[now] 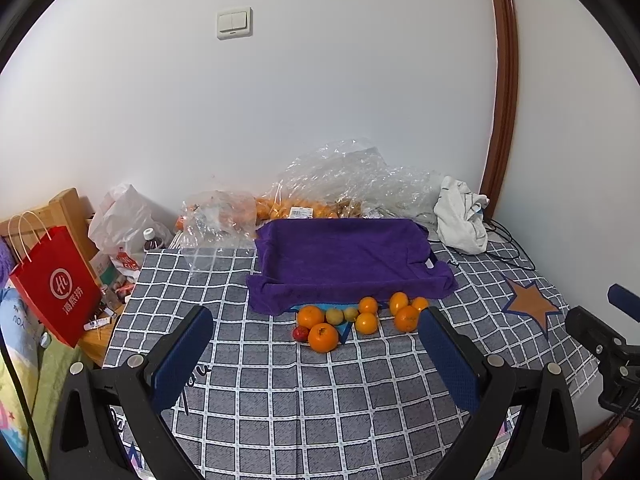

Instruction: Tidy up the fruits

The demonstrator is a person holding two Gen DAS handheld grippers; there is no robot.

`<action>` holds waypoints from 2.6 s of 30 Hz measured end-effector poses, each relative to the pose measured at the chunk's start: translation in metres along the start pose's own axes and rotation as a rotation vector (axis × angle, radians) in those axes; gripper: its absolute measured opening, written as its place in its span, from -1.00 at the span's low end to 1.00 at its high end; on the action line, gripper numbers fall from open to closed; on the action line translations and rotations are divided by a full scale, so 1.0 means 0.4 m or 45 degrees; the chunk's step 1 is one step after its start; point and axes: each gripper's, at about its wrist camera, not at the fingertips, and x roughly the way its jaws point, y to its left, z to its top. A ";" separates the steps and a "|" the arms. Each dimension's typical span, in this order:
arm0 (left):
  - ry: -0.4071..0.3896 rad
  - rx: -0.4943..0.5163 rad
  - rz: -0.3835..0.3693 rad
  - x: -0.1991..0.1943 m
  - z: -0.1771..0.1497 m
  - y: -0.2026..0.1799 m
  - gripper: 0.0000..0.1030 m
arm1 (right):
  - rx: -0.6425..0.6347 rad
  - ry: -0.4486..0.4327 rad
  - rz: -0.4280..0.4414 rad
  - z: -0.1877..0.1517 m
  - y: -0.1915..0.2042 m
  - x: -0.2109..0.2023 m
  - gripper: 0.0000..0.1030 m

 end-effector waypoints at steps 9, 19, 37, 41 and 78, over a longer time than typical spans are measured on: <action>-0.007 -0.005 -0.009 0.000 -0.004 0.008 0.99 | -0.005 0.004 -0.004 -0.007 0.000 0.002 0.98; 0.010 -0.016 0.021 0.036 -0.002 0.035 0.99 | -0.040 0.052 -0.004 -0.022 0.013 0.043 0.98; 0.162 0.029 0.017 0.266 -0.125 0.106 0.91 | 0.007 0.183 0.083 -0.109 -0.026 0.301 0.98; 0.199 0.032 0.016 0.315 -0.153 0.112 0.76 | -0.012 0.207 0.071 -0.140 -0.025 0.381 0.96; 0.365 -0.168 -0.259 0.530 -0.199 0.051 -0.23 | 0.078 0.314 0.111 -0.169 -0.083 0.625 0.00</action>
